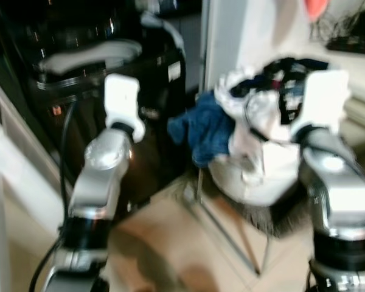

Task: Clothes washing

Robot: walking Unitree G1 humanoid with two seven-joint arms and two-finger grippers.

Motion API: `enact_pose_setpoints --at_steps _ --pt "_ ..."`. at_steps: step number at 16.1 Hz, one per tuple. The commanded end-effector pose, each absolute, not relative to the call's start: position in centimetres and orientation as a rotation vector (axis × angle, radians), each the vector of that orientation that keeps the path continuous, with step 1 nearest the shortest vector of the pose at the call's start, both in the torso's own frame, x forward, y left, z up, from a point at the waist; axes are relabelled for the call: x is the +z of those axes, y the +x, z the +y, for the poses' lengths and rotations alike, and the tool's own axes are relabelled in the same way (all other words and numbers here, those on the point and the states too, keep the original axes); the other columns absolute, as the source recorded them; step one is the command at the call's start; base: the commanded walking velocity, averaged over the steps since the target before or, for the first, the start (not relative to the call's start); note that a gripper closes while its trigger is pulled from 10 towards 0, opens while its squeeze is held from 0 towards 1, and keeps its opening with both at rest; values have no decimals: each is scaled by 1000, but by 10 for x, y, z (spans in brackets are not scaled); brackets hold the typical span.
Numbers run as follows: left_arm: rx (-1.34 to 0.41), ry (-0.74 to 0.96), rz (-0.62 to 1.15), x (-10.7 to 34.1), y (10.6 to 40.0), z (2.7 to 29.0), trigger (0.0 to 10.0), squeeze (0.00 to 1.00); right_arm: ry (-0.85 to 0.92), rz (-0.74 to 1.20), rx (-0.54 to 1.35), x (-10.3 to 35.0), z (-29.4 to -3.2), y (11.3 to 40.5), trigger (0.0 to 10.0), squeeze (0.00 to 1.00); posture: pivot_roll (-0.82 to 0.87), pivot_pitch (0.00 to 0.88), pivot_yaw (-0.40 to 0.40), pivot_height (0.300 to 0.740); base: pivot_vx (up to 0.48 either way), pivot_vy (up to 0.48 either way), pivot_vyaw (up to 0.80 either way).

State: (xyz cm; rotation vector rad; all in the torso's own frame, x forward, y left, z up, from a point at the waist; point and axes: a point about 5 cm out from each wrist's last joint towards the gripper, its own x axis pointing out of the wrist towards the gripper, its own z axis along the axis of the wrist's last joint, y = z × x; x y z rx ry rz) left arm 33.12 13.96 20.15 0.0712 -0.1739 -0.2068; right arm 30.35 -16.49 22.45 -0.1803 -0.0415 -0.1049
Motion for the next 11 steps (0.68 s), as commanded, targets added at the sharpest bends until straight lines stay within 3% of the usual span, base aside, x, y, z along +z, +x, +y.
enact_pose_setpoints --at_steps 1,11 --pt "-180 75 -179 202 329 145 10000 0 -189 -27 -86 219 -163 303 10000 0 33 0 11 740 349 0 0" --pt "-163 85 -183 204 330 149 10000 0 -131 -41 -89 216 -164 302 10000 0 26 0 23 740 356 0 0"
